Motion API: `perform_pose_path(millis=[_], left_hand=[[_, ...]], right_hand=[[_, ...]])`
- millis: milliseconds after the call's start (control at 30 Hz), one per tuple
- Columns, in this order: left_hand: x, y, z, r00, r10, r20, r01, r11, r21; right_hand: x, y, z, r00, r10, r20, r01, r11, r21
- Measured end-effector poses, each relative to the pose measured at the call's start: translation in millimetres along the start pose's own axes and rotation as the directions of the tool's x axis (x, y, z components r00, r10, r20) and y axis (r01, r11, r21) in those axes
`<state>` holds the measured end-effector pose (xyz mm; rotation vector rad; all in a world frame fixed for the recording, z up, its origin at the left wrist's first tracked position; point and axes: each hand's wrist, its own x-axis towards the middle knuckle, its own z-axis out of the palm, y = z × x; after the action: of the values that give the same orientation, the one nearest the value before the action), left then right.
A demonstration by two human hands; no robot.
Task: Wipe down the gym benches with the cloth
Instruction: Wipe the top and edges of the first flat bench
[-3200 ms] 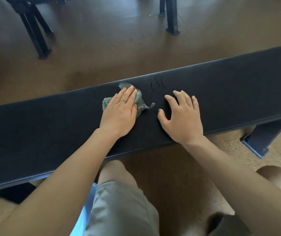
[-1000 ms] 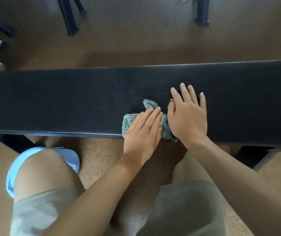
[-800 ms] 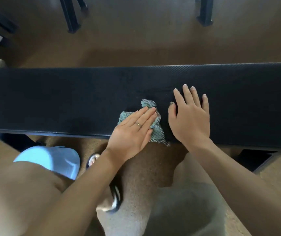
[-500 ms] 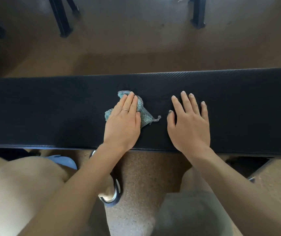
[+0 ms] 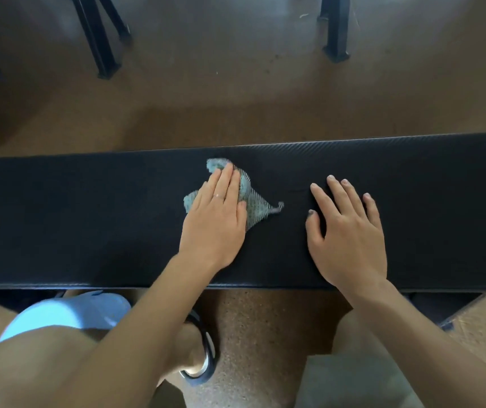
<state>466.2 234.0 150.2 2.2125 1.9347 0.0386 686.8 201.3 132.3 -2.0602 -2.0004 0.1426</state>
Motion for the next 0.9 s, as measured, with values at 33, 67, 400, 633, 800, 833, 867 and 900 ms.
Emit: perform_pose_path(millis=[33, 67, 400, 633, 800, 833, 867, 900], left_hand=[[-14, -4, 0, 1.0, -0.007, 0.005, 0.007, 1.0, 0.013], [-23, -7, -1, 1.0, -0.012, 0.016, 0.012, 1.0, 0.022], [79, -29, -14, 0.989, -0.145, -0.005, 0.145, 0.988, -0.048], [-6, -36, 1, 0.989, -0.14, -0.048, 0.138, 0.99, -0.035], [-47, -31, 9, 0.982, -0.177, -0.07, 0.178, 0.984, 0.018], [-43, -31, 7, 0.981, -0.181, -0.07, 0.182, 0.983, 0.012], [-35, -32, 5, 0.98, -0.185, -0.07, 0.186, 0.983, 0.0], [-23, -33, 2, 0.98, -0.187, -0.07, 0.187, 0.982, -0.013]], right_hand=[[0, 0, 1, 1.0, 0.0, 0.004, 0.0, 1.0, -0.009], [1, -1, 1, 1.0, 0.002, 0.013, -0.001, 1.0, -0.02], [62, -9, 4, 0.99, -0.02, 0.14, 0.026, 0.999, -0.045], [64, -8, 6, 0.993, -0.017, 0.119, 0.022, 0.999, -0.037], [63, -8, 7, 0.996, -0.017, 0.092, 0.02, 0.999, -0.028], [64, -7, 7, 0.996, -0.014, 0.09, 0.016, 1.0, -0.025], [65, -8, 7, 0.996, -0.014, 0.087, 0.017, 1.0, -0.024], [66, -9, 8, 0.997, -0.018, 0.081, 0.02, 1.0, -0.022]])
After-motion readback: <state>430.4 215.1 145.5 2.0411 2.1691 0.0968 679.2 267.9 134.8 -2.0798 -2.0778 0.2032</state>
